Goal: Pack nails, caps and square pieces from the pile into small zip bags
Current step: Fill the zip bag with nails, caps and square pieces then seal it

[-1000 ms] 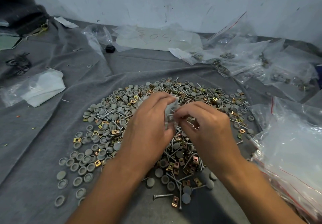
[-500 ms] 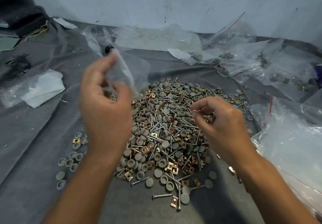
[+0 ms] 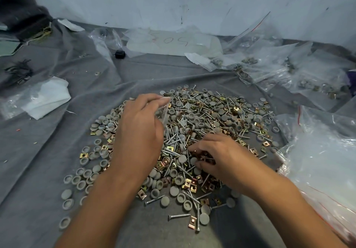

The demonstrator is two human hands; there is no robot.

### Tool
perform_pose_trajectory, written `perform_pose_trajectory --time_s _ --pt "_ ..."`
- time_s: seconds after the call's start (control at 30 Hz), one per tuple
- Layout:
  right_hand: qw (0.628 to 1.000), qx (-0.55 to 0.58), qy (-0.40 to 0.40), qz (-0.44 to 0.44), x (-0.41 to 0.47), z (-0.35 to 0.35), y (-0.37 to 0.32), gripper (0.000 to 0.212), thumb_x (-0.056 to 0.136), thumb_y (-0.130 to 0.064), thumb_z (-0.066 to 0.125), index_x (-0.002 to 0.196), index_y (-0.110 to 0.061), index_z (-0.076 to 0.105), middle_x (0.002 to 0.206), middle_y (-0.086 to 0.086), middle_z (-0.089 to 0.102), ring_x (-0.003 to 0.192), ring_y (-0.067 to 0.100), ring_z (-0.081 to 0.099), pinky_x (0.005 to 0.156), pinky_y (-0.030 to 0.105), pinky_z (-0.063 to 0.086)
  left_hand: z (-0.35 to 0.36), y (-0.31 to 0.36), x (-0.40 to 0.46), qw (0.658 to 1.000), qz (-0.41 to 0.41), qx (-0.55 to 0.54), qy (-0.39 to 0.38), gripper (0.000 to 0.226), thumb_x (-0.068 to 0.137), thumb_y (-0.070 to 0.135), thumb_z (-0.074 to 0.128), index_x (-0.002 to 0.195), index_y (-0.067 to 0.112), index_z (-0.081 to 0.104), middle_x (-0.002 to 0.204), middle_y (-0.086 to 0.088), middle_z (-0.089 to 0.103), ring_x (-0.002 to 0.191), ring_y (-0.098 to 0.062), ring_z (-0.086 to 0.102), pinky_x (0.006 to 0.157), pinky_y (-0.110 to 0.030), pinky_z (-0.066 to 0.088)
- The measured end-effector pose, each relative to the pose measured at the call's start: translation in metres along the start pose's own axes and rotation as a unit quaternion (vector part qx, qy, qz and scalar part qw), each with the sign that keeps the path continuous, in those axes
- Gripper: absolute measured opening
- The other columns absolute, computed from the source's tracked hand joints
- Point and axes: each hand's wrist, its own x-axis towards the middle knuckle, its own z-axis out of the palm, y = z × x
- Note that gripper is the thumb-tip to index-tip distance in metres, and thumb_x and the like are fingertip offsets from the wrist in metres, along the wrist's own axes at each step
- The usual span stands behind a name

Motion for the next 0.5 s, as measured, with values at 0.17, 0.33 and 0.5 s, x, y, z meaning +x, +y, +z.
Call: perform_pose_trajectory --time_s 0.17,0.33,0.5 --pt "1.0 0.012 -0.021 0.006 -0.001 -0.004 0.006 0.03 0.095 -0.038 0.064 0.125 -0.04 0.06 0.12 -0.017 0.056 0.117 0.006 0.051 0.098 0.035 0.05 -0.002 0.006 -0.001 0.998 0.016 -0.056 -0.011 0.051 0.092 0.003 0.061 0.138 0.024 0.056 0.131 0.013 0.051 0.121 -0.001 0.046 0.103 -0.005 0.029" --pt "0.997 0.065 0.039 0.013 0.002 -0.002 0.012 0.014 0.099 -0.032 0.06 0.111 -0.036 0.066 0.108 -0.02 0.06 0.101 -0.001 0.056 0.09 0.026 0.051 -0.01 0.011 0.002 0.992 0.008 -0.123 0.033 0.05 0.094 0.007 0.059 0.142 0.02 0.052 0.129 0.012 0.049 0.097 0.0 0.052 0.098 -0.006 0.039" --pt "0.995 0.078 0.052 0.026 0.005 0.0 0.018 0.013 0.099 -0.034 0.06 0.107 -0.041 0.064 0.103 -0.027 0.062 0.096 -0.012 0.055 0.078 0.01 0.044 -0.006 0.01 -0.001 0.996 0.013 -0.07 -0.051 0.05 0.095 0.014 0.06 0.143 0.024 0.05 0.131 0.014 0.049 0.09 0.002 0.05 0.093 0.005 0.03"
